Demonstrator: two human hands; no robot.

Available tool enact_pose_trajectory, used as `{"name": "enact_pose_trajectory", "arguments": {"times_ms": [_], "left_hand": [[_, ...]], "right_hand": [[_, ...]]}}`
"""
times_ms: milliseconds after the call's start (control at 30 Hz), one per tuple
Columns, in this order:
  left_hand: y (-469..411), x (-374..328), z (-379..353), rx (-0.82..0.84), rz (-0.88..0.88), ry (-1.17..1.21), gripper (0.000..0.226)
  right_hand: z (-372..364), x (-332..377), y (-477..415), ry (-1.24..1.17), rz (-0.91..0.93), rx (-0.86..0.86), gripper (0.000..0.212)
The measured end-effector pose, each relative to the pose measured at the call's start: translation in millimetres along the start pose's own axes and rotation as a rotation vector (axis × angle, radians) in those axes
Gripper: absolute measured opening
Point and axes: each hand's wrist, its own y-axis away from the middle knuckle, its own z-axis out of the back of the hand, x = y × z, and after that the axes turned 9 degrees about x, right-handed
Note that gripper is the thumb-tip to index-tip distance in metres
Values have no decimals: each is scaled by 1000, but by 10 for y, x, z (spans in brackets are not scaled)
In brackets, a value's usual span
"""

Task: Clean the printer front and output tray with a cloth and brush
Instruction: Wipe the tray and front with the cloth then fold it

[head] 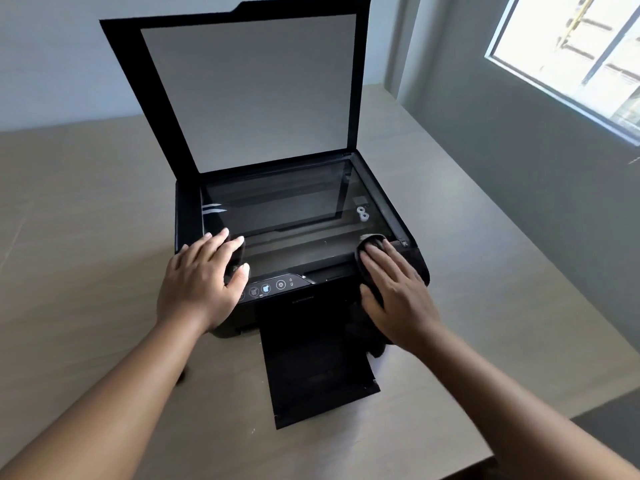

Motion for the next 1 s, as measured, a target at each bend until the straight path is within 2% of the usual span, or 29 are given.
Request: {"name": "enact_pose_trajectory", "arguments": {"times_ms": [67, 133, 200, 333, 467, 567, 633, 733, 767, 833, 900, 1000], "left_hand": [[-11, -6, 12, -3, -3, -4, 59], [-13, -6, 13, -7, -5, -1, 59], [-11, -1, 9, -11, -8, 8, 58], [-2, 1, 16, -14, -27, 21, 58], [96, -85, 78, -97, -113, 51, 54], [305, -317, 143, -194, -222, 133, 48], [517, -476, 150, -170, -307, 213, 52], [837, -557, 157, -25, -410, 308, 60], [925, -541, 165, 16, -404, 365, 56], [1096, -474, 208, 45, -374, 468, 34], [1307, -308, 283, 58, -282, 555, 14], [1675, 28, 439, 117, 6, 759, 11]], "right_hand": [[48, -166, 79, 9, -15, -8, 52], [-10, -92, 61, -83, -194, -63, 53], [-137, 115, -1, -133, -259, -96, 51], [-100, 12, 28, -185, 15, -51, 40], [193, 10, 93, -477, -1, -8, 18], [344, 281, 152, -582, 37, 14, 14], [405, 444, 198, -604, 32, 65, 17], [489, 653, 209, -568, 124, 305, 22], [523, 728, 201, -609, 174, 417, 24], [584, 891, 185, -686, 229, 573, 22], [569, 1058, 132, -701, 245, 565, 20], [456, 1377, 21, -717, 258, 474, 18]]}}
